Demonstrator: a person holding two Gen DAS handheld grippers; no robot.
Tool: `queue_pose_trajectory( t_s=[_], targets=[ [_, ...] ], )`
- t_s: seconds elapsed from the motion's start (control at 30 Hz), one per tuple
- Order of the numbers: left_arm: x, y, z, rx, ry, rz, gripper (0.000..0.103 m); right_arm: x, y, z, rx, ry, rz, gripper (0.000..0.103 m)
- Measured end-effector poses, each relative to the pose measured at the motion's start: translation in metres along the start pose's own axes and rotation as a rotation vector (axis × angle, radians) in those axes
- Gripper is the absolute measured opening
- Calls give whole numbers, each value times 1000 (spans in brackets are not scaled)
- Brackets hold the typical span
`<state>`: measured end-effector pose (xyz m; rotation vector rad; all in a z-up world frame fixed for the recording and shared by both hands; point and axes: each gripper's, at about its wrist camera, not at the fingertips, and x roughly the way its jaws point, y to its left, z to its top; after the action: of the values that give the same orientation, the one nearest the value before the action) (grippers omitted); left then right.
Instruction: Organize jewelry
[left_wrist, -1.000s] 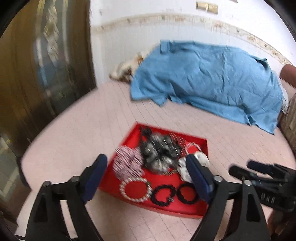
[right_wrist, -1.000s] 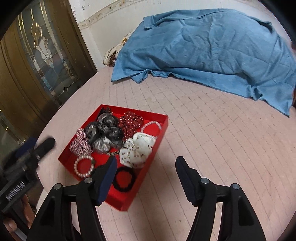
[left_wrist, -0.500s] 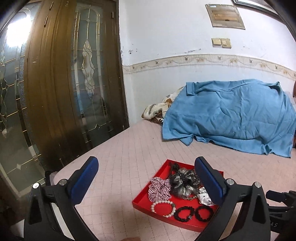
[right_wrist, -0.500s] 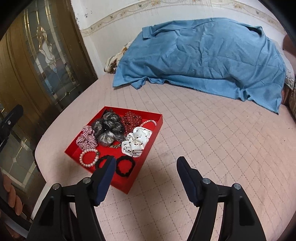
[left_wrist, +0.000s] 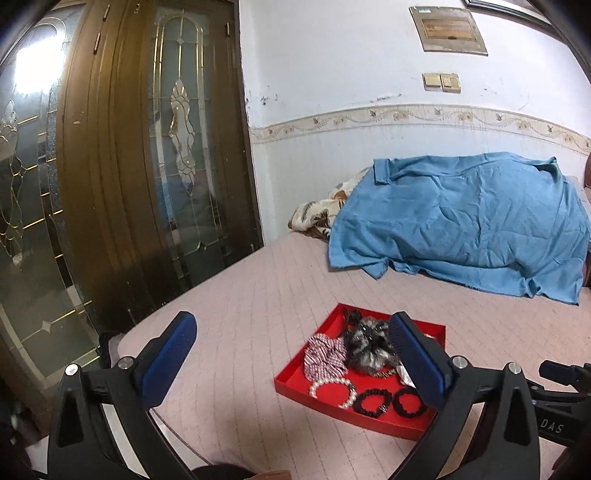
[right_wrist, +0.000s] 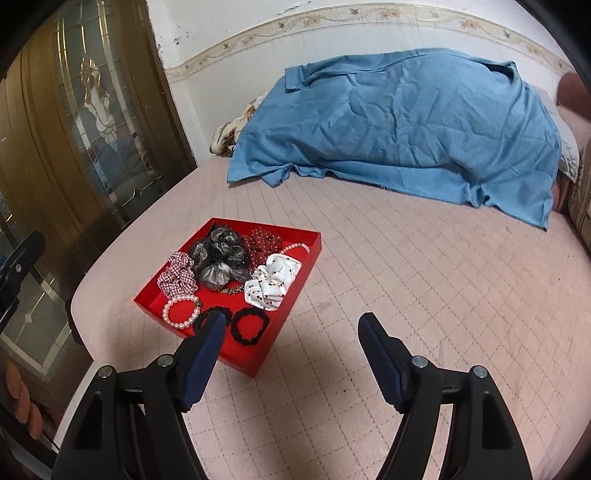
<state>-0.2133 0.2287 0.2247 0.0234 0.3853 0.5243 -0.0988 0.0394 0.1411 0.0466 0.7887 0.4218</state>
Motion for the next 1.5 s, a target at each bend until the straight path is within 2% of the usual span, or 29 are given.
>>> queue_pose_trajectory(
  t_s=[0.47, 0.77, 1.0, 1.27, 1.5],
  targets=[
    [-13, -57, -15, 112, 62, -66, 103, -3, -37, -23, 41, 6, -73, 80],
    [-9, -71, -25, 108, 135, -147, 103, -10, -47, -32, 41, 1, -133, 81],
    [9, -71, -43, 82, 241, -200, 103, -3, -40, -34, 15, 21, -157, 82],
    [27, -67, -61, 38, 341, -233, 103, 5, -30, -39, -25, 52, -198, 82],
    [33, -66, -68, 26, 380, -244, 103, 7, -23, -41, -49, 62, -205, 82]
  ],
)
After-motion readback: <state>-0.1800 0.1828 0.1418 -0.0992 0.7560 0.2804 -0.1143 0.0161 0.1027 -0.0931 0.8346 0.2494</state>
